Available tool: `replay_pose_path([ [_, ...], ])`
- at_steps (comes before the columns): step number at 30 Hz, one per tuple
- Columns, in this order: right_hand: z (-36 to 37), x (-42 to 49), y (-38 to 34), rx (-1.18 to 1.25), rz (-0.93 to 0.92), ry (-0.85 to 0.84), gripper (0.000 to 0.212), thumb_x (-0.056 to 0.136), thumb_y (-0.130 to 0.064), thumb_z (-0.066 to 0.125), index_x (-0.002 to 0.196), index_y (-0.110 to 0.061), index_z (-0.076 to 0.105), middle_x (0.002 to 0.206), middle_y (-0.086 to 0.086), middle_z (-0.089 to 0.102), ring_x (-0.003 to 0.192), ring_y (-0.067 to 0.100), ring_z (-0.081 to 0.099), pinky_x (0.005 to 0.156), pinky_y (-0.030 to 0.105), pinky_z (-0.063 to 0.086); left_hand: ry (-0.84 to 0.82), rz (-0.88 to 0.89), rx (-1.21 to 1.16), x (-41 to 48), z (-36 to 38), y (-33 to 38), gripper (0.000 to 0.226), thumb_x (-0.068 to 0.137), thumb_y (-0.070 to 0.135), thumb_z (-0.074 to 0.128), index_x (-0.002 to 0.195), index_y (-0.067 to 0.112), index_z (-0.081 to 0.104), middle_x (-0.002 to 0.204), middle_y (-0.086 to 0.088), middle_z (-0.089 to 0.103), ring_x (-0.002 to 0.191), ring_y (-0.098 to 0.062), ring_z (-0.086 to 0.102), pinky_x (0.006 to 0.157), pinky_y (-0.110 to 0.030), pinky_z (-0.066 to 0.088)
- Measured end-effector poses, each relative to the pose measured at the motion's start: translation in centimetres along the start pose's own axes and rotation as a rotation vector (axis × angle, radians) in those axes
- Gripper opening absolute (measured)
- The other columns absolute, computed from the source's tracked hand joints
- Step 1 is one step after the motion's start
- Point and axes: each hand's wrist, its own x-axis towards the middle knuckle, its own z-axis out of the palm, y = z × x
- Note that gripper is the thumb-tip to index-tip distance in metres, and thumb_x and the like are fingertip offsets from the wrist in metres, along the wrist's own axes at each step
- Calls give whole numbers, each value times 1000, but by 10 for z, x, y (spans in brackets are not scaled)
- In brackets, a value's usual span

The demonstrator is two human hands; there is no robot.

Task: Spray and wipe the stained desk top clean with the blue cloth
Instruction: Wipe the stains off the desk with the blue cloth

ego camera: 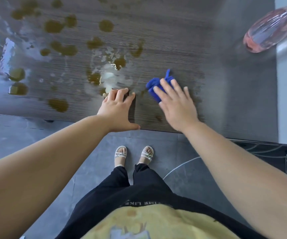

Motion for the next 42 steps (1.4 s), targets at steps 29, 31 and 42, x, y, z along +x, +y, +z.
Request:
replay_pose_path([
  [29, 5, 11, -11, 53, 502, 65, 50, 100, -34, 28, 149, -23, 26, 159, 2, 13, 145, 30, 11, 113, 56, 17, 27, -44, 15, -13, -11, -85, 116, 58, 74, 68, 148, 24, 15, 150, -3, 15, 136, -30, 16, 108, -45, 29],
  [31, 3, 31, -36, 87, 743, 128, 52, 101, -34, 31, 150, -24, 19, 160, 1, 7, 145, 30, 6, 115, 52, 11, 29, -48, 44, -13, -10, -81, 116, 59, 73, 68, 148, 23, 14, 151, -4, 15, 136, -31, 17, 109, -44, 28],
  [42, 3, 8, -22, 41, 371, 55, 48, 99, -31, 31, 146, -21, 32, 157, 5, 20, 143, 31, 17, 110, 60, 20, 58, -55, 57, -13, -4, -79, 115, 60, 73, 67, 149, 23, 12, 151, -4, 14, 136, -30, 16, 110, -42, 25],
])
